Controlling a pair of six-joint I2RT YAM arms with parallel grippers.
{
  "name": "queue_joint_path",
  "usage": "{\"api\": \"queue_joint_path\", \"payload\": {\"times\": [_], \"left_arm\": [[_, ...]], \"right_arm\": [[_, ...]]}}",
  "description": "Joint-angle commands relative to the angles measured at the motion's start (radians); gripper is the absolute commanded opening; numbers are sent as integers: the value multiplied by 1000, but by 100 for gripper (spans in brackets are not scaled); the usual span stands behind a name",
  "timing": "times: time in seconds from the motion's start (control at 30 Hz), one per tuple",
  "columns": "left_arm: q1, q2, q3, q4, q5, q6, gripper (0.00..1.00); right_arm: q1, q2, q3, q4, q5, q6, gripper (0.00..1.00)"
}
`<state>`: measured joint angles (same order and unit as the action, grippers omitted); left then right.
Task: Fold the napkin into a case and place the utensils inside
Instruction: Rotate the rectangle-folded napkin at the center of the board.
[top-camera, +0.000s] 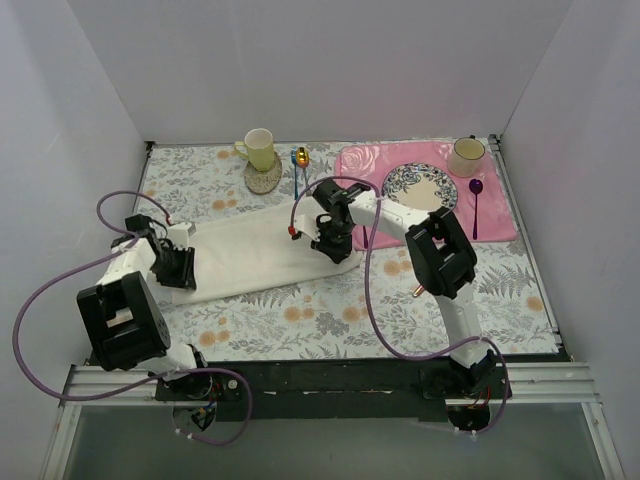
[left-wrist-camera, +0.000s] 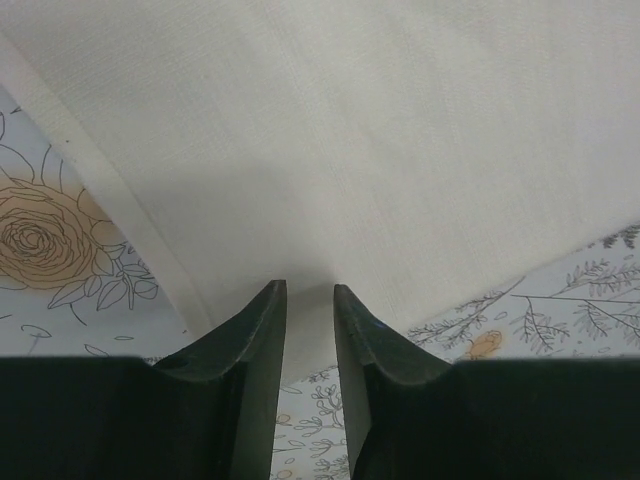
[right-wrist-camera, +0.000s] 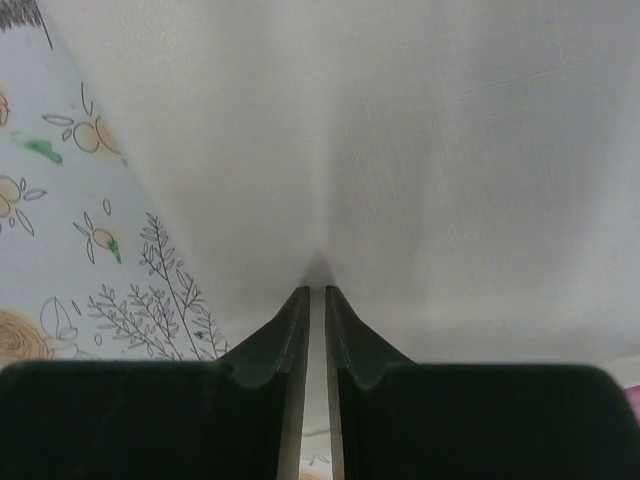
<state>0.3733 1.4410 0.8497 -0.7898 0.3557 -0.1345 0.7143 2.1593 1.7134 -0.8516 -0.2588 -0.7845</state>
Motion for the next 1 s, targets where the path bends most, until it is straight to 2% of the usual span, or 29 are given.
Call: {"api": "queue_joint_path", "payload": {"times": [0.0, 0.2, 0.23, 0.27, 0.33, 0.37, 0.4, 0.5, 0.53, 0.6, 0.77, 0.87, 0.97], "left_arm": [[-1, 56, 3, 98, -131, -50, 24], [15, 199, 104, 191, -245, -71, 23], [15, 229, 135, 207, -248, -77, 23], [15, 310, 228, 219, -248, -100, 23], [15, 395, 340, 221, -236, -138, 24], [15, 444, 410, 199, -219, -157, 24], [15, 506, 539, 172, -178, -187, 30], [3, 498, 664, 112, -65, -208, 37], [0, 474, 660, 104, -48, -208, 37], [-20, 412, 629, 66, -34, -194, 39], [-63, 190, 378, 3, -14, -215, 41], [-127, 92, 219, 24, -38, -253, 42], [-161, 59, 117, 49, -64, -296, 40]], "right_arm": [[52, -13, -115, 29, -22, -7, 18], [194, -9, -190, 14, -120, 19, 17], [218, -9, -186, 3, -149, 34, 16], [273, -7, -170, -32, -221, 40, 16], [327, -10, -80, -79, -322, 54, 18], [362, -13, -39, -108, -439, 60, 19], [370, -12, 60, -150, -491, 71, 22], [329, 2, 199, -178, -542, 134, 23], [300, 5, 254, -176, -537, 143, 24], [209, -1, 264, -149, -476, 183, 27], [79, 26, 245, -119, -272, 165, 27], [65, 37, 204, -112, -189, 123, 25], [65, 39, 134, -67, -117, 96, 22]]}}
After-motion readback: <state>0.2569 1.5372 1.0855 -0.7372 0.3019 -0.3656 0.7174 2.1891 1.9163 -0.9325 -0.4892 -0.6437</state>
